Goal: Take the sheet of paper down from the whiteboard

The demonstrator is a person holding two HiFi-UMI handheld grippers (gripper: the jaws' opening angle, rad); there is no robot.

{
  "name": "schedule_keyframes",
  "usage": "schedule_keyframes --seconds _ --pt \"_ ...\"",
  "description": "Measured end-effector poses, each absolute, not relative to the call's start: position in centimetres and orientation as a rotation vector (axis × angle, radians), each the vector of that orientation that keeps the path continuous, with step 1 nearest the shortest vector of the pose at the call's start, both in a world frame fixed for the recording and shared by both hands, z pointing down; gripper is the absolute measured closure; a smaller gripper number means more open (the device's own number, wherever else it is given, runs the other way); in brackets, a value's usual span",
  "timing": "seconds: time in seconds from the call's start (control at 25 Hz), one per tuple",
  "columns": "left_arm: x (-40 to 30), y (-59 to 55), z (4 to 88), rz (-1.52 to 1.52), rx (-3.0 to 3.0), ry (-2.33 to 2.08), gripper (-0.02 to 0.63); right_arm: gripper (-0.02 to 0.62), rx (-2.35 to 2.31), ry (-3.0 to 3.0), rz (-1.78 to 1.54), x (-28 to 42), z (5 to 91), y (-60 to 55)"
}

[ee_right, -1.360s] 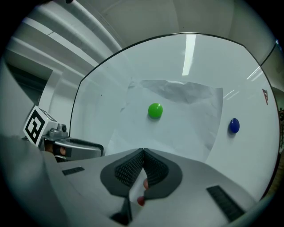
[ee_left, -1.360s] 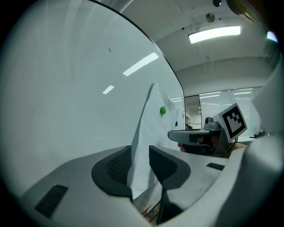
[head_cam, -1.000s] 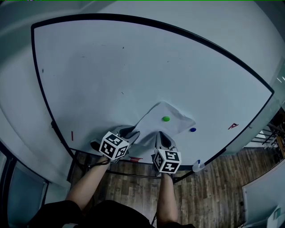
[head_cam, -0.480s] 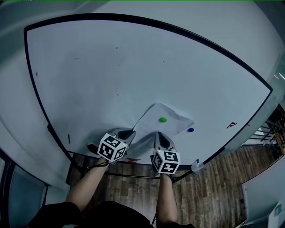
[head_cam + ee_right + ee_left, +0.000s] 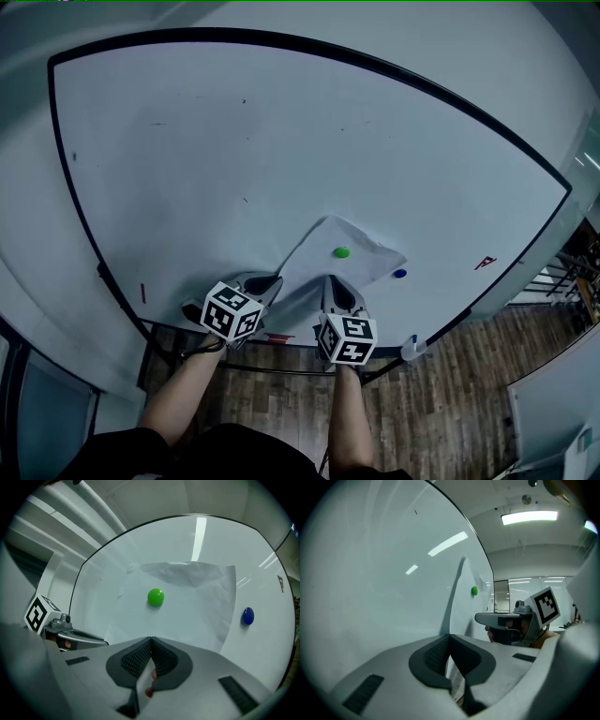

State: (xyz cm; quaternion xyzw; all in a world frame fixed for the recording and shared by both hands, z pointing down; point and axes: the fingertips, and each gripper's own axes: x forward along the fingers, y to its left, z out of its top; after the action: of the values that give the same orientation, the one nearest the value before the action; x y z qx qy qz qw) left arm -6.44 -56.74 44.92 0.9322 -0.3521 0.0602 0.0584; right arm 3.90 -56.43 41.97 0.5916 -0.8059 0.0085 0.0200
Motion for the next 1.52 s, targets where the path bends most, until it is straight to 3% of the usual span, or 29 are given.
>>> schedule_keyframes --seconds 0.52,0.56,0.64,0.72,1.52 --pt "-6.7 -56.5 44.7 0.177 2.824 -1.06 0.584 0.566 1.868 -2.49 -0.147 3.8 38.1 -55.7" --pt "-6.7 -56.5 44.7 0.175 2.825 -1.063 0.584 0.559 1.876 -2.493 -0.144 3.9 37.8 -55.7" --pt "-6.8 -56.5 44.6 0.172 2.826 -1.066 0.584 0.482 1.883 -2.502 -0.164 4.0 36.9 -55.8" --pt "-6.8 -56.4 44.6 0.168 2.825 -1.066 0.584 0.463 1.898 -2.494 -0.203 4.0 36.1 -55.9" --pt "-6.8 -56.8 44.6 0.143 2.823 -1.072 0.584 0.463 2.103 -2.323 -0.344 3.9 34.0 -56.6"
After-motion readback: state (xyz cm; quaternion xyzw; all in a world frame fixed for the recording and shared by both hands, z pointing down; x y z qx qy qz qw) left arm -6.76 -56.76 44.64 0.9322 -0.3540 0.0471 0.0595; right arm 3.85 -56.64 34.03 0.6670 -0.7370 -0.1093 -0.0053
